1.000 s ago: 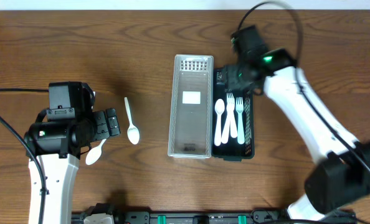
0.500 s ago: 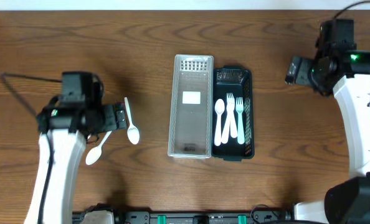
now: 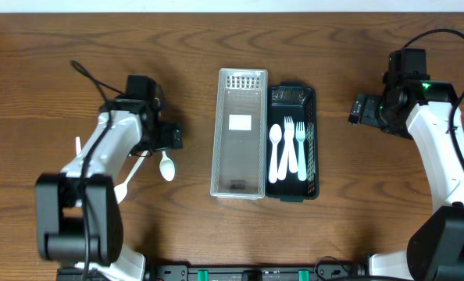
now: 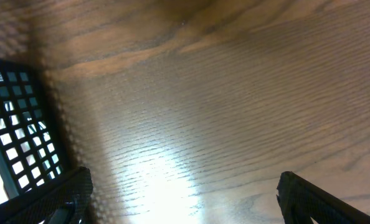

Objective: Pack container
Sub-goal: 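Grasp a white spoon on the left with the left gripper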

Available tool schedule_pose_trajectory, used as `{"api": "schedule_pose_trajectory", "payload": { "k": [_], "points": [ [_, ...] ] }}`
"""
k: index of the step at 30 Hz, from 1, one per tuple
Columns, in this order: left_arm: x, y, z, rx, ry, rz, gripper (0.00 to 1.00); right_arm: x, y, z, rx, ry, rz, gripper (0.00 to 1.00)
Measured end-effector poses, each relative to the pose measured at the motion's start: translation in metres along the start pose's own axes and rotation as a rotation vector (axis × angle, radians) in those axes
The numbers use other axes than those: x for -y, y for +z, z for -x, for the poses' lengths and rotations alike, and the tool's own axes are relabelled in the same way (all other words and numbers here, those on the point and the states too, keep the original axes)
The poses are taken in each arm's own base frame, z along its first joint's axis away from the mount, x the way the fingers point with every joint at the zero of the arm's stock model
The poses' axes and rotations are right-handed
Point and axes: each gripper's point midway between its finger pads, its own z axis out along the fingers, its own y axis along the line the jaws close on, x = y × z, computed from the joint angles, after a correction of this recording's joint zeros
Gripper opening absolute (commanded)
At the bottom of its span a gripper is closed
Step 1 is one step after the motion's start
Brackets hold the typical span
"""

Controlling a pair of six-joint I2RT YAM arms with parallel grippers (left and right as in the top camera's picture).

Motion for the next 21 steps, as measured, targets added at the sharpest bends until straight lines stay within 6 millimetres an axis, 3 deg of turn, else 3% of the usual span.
{"api": "schedule_pose_trajectory", "payload": {
  "k": [7, 21],
  "points": [
    [0.003, 0.029, -0.006, -0.065, 0.013, 0.013, 1.00, 0.000, 0.000, 0.000, -0.001, 0.000, 0.001, 0.98],
    [0.004, 0.032, -0.007, -0.072, 0.013, 0.010, 1.00, 0.000, 0.000, 0.000, -0.002, 0.000, 0.003, 0.98]
  ]
}}
